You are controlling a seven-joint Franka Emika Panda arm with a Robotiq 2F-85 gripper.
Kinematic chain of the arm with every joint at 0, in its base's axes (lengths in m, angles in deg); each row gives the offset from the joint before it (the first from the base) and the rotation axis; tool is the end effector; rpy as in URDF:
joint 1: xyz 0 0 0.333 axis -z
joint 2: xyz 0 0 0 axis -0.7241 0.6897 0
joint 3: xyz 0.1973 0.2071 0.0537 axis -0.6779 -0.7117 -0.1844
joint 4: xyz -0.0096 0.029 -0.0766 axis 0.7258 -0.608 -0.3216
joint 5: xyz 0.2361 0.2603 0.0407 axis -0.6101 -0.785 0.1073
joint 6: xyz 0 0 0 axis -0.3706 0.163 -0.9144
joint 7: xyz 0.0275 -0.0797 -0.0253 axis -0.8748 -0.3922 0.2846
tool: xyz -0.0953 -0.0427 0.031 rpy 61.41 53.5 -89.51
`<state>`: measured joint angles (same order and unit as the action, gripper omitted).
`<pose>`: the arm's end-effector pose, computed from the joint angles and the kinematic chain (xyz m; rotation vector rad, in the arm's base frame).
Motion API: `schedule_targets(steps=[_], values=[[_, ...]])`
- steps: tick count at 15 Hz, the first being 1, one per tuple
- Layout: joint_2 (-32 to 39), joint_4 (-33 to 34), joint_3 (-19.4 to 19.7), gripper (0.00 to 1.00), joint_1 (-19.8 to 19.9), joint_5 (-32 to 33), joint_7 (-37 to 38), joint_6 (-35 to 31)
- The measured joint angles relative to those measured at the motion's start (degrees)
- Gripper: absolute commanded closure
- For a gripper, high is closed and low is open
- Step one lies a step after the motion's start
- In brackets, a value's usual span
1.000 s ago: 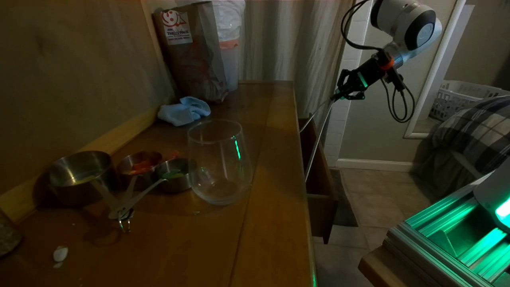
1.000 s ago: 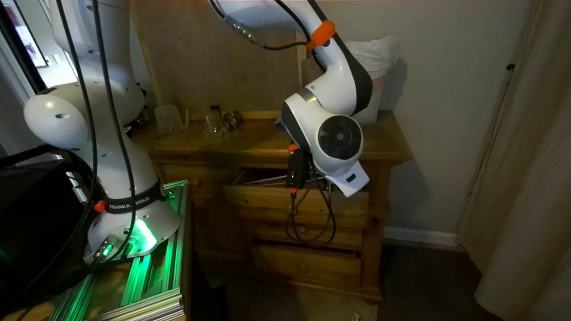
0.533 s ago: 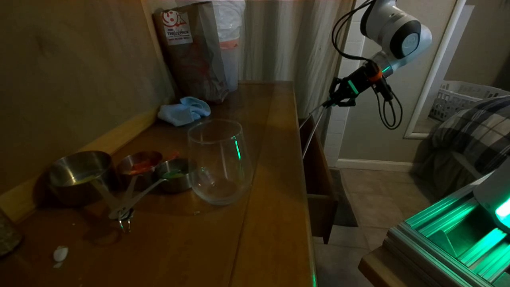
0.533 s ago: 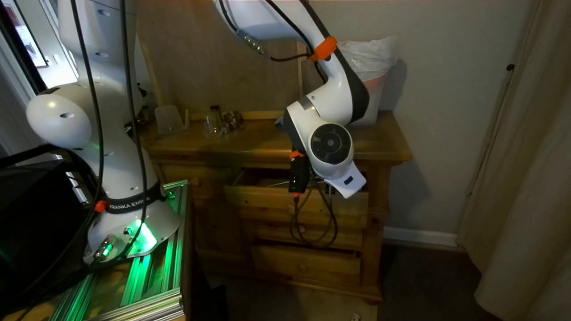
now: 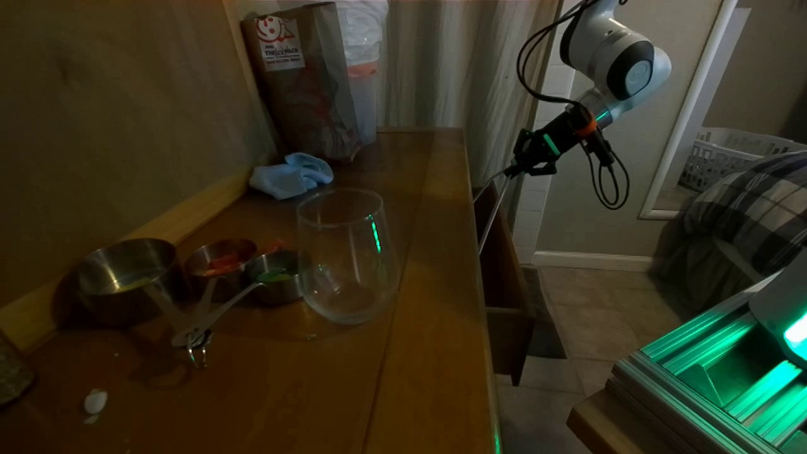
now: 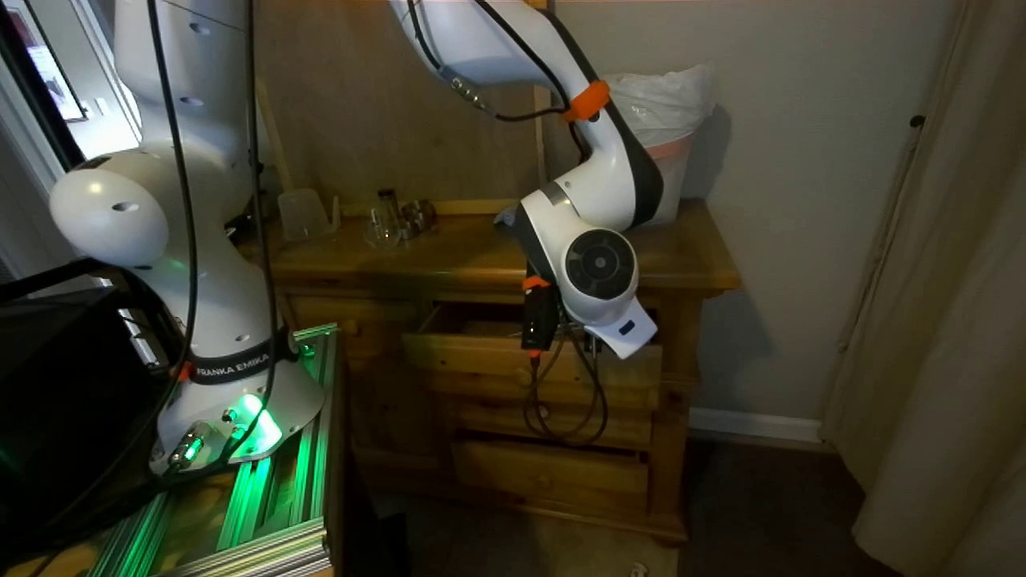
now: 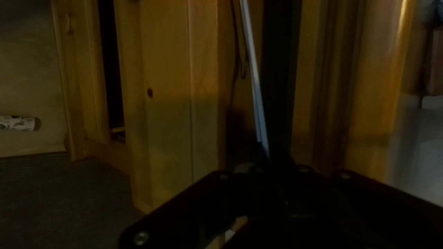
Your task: Put the hanger in the open drawer and close the drawer
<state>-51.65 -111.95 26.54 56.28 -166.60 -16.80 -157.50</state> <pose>0.4515 -0.1137 0.1385 -2.2275 0.5945 -0.1995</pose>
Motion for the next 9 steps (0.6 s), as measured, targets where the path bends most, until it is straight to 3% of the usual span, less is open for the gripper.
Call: schedule_targets(steps=[4,7,8,9], values=[[1.0,0.3,0.0,0.48,-0.4,0.0,0.0,0.0],[1.5,0.4,-0.2,0.50,-0.6,0.0,0.0,0.0],[1.6,0.5,-0.3,0.42,-0.7,0.0,0.0,0.0],[1.7,0.5,-0.3,0.23,-0.8,0.0,0.0,0.0]])
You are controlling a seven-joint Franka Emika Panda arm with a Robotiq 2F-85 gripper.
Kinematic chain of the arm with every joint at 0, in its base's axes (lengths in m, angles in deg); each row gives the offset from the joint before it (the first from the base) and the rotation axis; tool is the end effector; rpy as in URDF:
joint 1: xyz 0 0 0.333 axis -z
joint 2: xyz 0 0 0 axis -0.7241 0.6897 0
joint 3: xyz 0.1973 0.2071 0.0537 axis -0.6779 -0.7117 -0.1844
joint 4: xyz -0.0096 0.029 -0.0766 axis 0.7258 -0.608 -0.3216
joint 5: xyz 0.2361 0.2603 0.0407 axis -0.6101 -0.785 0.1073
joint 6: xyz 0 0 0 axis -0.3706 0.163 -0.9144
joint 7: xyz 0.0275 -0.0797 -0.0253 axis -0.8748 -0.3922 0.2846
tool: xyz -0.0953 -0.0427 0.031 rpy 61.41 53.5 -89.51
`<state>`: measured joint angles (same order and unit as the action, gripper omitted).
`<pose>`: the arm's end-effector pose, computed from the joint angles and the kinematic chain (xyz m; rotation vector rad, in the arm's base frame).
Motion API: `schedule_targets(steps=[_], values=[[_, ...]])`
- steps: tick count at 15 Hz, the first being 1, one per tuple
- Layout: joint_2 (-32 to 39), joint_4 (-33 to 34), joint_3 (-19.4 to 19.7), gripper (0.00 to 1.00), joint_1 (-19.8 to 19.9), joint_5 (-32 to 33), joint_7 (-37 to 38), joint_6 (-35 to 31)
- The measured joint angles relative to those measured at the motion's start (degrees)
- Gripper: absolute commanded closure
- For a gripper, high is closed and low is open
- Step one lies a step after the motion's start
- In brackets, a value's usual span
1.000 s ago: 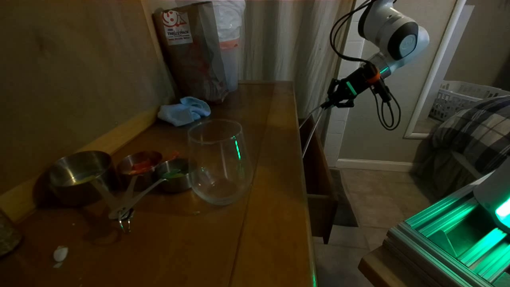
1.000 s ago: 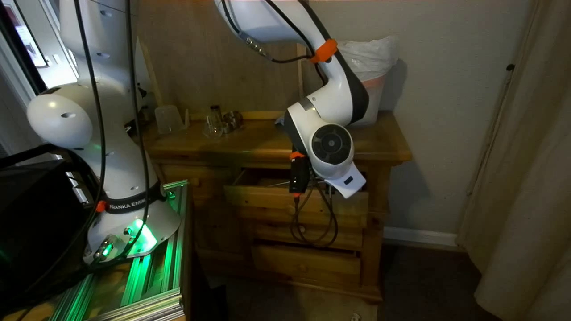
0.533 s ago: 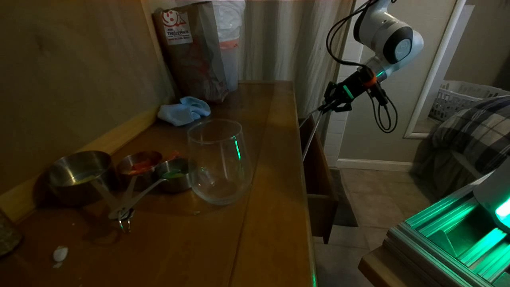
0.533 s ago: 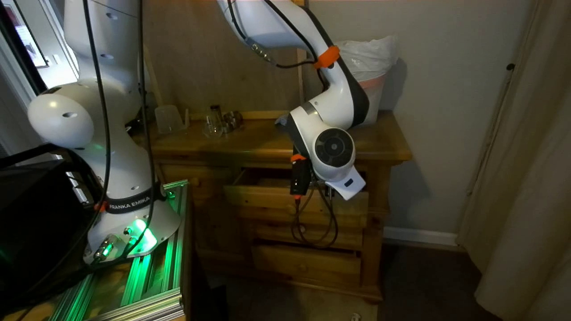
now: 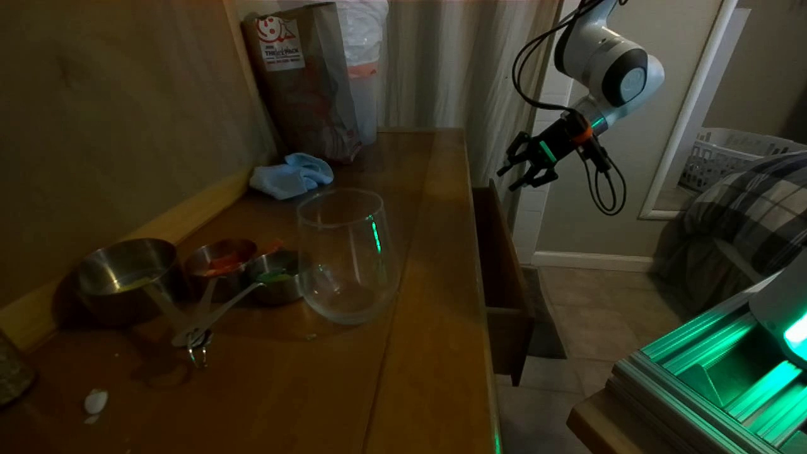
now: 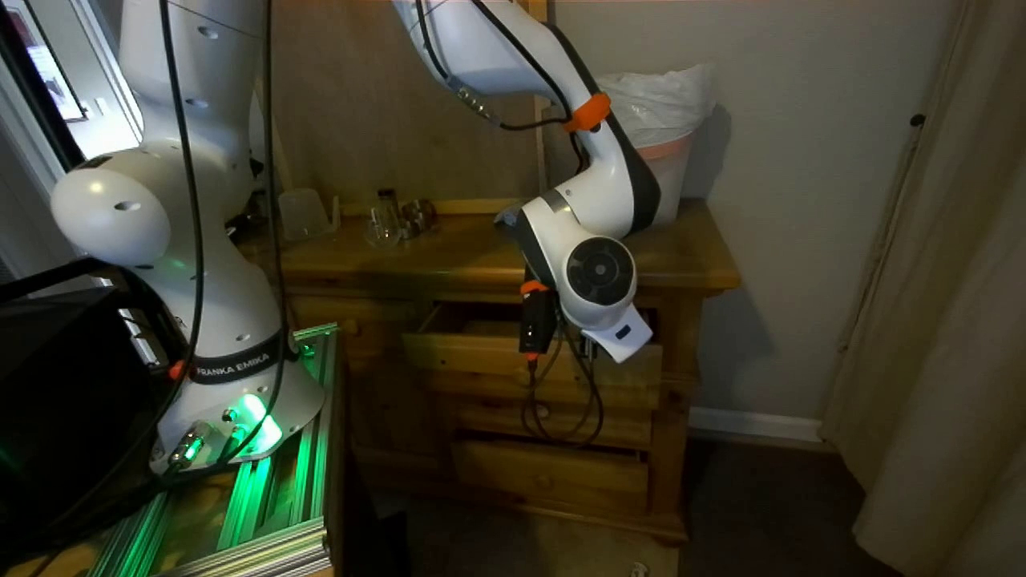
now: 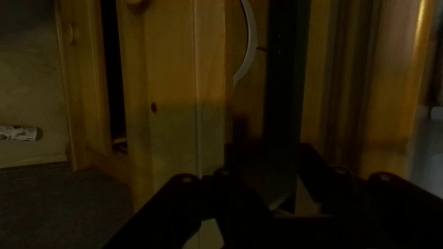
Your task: Put the hanger in the open drawer and close the drawer
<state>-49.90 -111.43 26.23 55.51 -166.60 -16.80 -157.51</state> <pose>0.4512 -0.1049 0.1265 -2.2320 0.5847 -0.1651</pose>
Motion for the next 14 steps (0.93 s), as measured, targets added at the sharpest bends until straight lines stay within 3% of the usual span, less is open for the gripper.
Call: schedule_targets(steps=[4,11,14], values=[[0.2,0.3,0.0,0.01,-0.1,0.0,0.0,0.0],[0.1,0.4,1.7,0.00,0.3,2.7,0.0,0.4],[0.3,0.2,2.5,0.00,2.1,3.0,0.5,3.6]])
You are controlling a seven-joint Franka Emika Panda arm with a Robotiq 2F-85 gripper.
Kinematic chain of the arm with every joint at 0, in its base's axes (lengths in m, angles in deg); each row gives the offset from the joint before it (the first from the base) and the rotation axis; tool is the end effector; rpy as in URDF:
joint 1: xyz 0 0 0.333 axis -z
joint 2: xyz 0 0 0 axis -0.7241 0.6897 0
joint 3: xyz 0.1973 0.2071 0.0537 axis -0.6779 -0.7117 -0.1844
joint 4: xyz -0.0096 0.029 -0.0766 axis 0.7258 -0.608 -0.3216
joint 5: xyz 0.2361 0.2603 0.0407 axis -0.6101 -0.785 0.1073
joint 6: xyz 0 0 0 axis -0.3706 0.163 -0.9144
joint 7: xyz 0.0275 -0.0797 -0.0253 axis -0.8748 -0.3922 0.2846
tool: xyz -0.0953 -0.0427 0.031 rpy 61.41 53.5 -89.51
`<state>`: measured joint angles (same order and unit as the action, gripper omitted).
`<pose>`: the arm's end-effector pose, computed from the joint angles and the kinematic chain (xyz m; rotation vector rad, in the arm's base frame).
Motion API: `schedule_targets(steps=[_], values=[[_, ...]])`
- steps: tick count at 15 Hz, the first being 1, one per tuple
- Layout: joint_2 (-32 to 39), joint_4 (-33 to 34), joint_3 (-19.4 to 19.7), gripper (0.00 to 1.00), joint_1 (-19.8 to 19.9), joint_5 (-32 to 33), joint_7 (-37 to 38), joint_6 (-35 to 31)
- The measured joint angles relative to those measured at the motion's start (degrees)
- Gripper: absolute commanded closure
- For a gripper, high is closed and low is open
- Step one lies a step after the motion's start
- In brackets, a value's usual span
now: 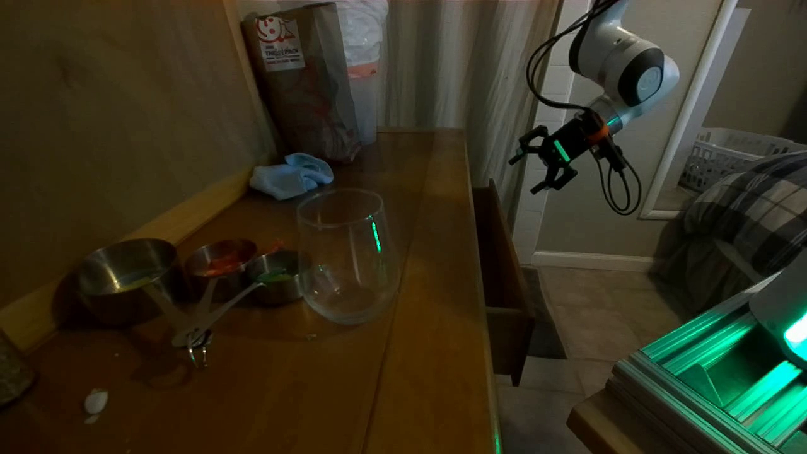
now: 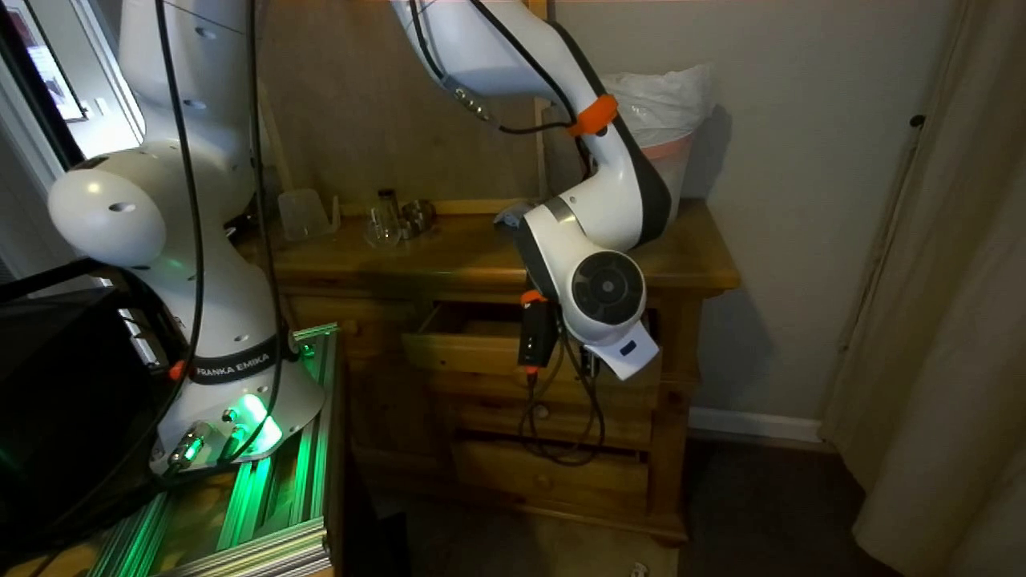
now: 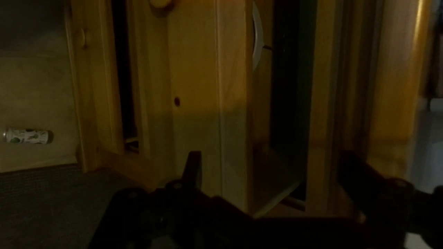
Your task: Put the hanger in the open drawer and close the drawer
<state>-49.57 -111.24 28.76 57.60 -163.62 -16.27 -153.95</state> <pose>0.4402 -0.1341 0.1258 -2.2110 0.6053 -0.1445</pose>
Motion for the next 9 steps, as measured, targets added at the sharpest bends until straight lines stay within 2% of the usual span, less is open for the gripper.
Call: schedule_targets(steps=[2,3,4,9], values=[[0.8,0.0,0.3,0.00,1.6,-0.1,0.4,2.5],[1.4,0.0,0.4,0.07,2.4,-0.2,0.5,3.8],[2.2,0.0,0.5,0.26,3.1,-0.3,0.7,4.9],[7.2,0.6,0.5,0.62,5.1,-2.6,1.3,9.7]])
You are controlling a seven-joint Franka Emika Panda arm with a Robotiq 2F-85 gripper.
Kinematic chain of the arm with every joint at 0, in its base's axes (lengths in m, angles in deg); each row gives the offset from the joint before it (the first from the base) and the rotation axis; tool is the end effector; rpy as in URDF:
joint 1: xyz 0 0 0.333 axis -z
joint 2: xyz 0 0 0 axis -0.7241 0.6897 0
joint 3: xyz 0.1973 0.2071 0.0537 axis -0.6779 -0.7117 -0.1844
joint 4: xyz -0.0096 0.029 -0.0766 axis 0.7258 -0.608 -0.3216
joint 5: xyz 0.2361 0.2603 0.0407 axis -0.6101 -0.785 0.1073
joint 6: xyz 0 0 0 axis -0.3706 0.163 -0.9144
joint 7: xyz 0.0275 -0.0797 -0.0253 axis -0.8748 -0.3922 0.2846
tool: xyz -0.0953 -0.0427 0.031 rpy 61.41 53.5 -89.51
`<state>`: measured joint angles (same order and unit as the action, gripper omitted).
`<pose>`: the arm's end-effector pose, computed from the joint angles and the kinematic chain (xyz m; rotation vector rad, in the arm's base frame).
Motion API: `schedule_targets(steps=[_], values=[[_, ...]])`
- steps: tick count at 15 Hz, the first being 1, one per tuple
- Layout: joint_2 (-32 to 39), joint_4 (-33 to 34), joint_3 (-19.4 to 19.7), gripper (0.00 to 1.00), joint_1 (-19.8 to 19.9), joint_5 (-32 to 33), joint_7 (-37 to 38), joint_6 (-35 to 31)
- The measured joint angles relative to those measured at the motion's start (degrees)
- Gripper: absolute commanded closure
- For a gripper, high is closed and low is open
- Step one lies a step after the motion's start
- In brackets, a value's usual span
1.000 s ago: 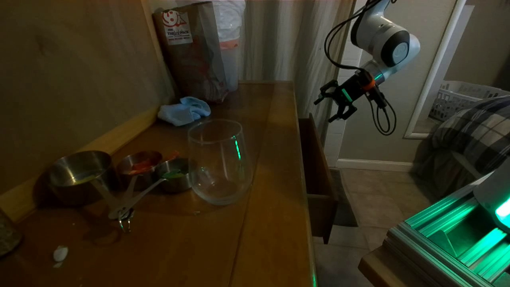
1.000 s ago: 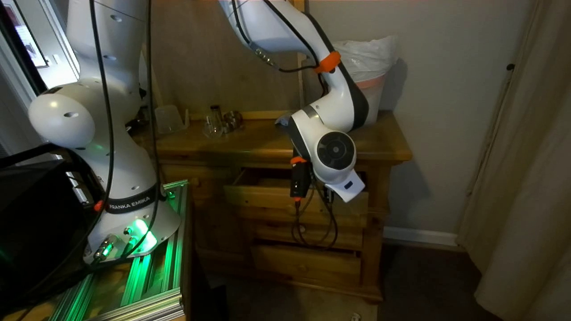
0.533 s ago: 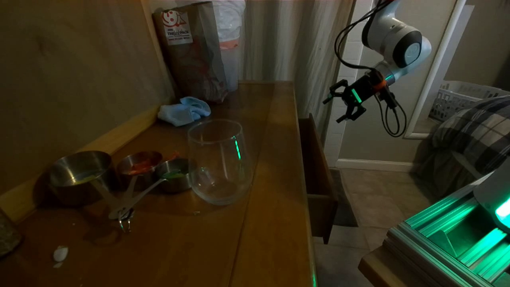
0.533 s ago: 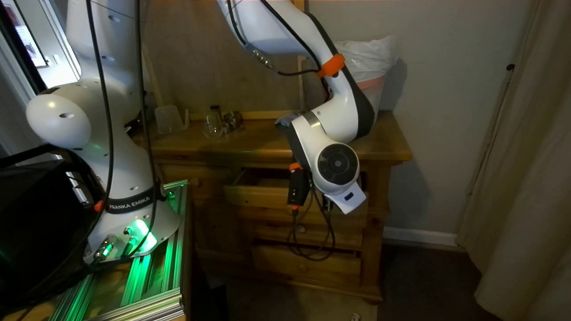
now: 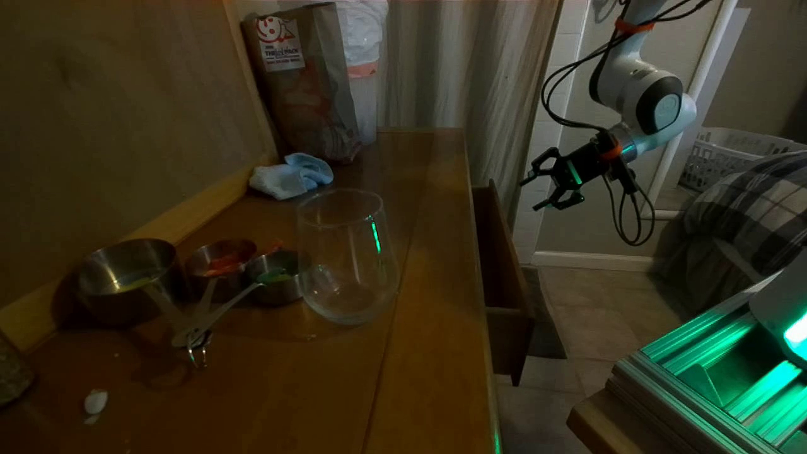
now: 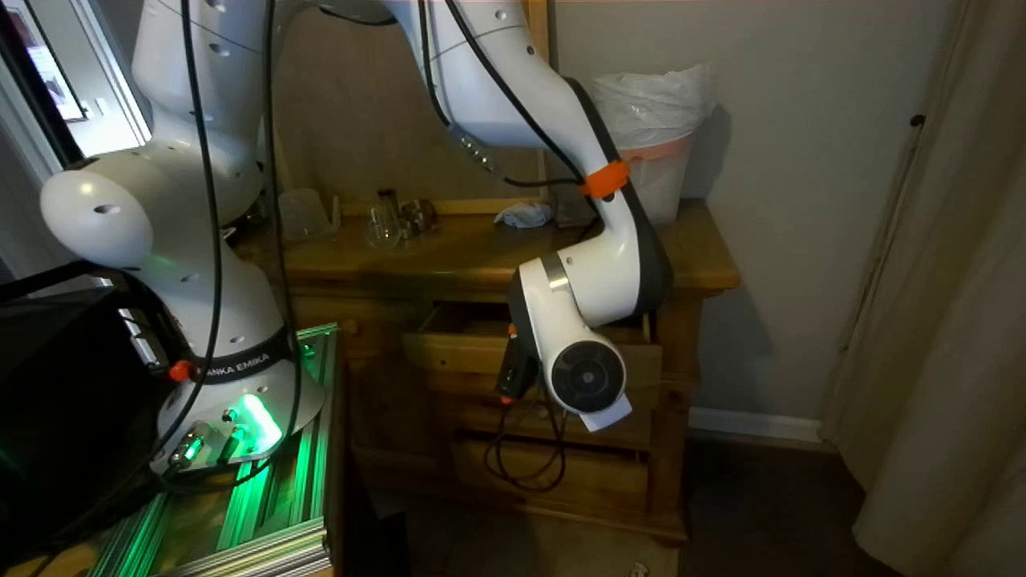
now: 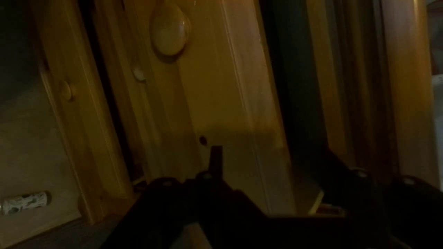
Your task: Put the hanger in the open drawer and close the drawer
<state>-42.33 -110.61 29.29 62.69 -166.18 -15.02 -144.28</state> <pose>0.4066 -0.1481 0.0775 -2.0046 0.7524 -0.0294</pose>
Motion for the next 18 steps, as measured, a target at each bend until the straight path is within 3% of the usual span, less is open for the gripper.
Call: schedule_targets(steps=[4,6,18], values=[[4.1,1.2,-0.2,0.91,0.1,-5.3,1.3,3.7],[5.9,1.9,-0.3,0.99,0.1,-8.3,2.2,5.6],[13.3,4.5,-0.8,1.00,-0.8,-20.3,6.7,13.8]])
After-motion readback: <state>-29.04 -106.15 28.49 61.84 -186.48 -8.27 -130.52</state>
